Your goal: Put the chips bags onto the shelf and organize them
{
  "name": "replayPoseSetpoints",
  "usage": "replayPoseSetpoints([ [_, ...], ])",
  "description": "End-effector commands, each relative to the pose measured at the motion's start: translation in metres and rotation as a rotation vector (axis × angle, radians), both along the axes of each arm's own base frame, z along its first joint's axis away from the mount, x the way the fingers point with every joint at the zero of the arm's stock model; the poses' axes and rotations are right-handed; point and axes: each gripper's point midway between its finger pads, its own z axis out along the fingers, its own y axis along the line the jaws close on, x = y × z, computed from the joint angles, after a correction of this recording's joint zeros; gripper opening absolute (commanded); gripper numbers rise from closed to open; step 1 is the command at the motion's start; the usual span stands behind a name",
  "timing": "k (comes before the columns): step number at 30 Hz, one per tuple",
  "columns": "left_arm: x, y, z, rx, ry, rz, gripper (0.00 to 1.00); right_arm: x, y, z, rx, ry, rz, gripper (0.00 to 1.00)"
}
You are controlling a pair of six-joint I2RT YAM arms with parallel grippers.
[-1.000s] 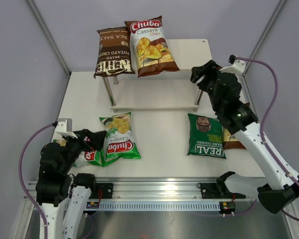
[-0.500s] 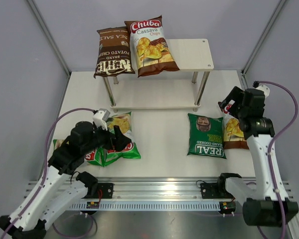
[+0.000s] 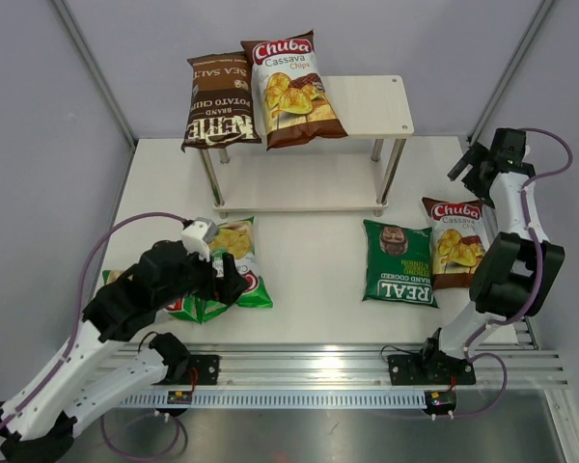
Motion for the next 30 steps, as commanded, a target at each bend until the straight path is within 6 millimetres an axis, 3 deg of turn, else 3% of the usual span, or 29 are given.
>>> replayPoseSetpoints([
  [1,-0.003,0.01,0.043,-0.044,-0.154,-0.02,0.99,0.023,-0.039,0.02,-0.113,-0.014,-0.006,1.0],
  [3,-0.002,0.013,0.054,-0.085,-0.213,-0.004,0.99,0.03,-0.048,0.016,-0.163,0.001,0.033,0.99],
  [4,-0.001,0.013,0.046,-0.086,-0.213,0.003,0.99,0.035,-0.054,0.023,-0.189,-0.016,0.039,0.99],
  [8,-0.006,0.011,0.048,-0.15,-0.245,-0.008,0.99,0.026,-0.08,0.012,-0.198,0.067,0.01,1.0],
  [13,-0.006,0.012,0.048,-0.157,-0.252,-0.002,0.99,0.016,-0.093,-0.023,-0.195,0.177,0.005,0.99],
  [19,-0.006,0.011,0.045,-0.151,-0.244,-0.007,0.99,0.01,-0.079,-0.081,-0.082,0.274,0.027,0.99],
  [24,-0.008,0.007,0.044,-0.157,-0.236,-0.033,0.99,0.0,-0.048,-0.128,0.084,0.318,0.063,0.98],
  [27,-0.008,0.006,0.043,-0.154,-0.233,-0.035,0.99,0.004,-0.048,-0.132,0.097,0.28,0.016,0.8],
  [28,-0.008,0.006,0.043,-0.153,-0.232,-0.035,0.99,0.005,-0.048,-0.13,0.1,0.266,0.003,0.66],
  [30,-0.008,0.006,0.043,-0.151,-0.229,-0.035,0.99,0.002,-0.049,-0.126,0.099,0.243,-0.055,0.56],
])
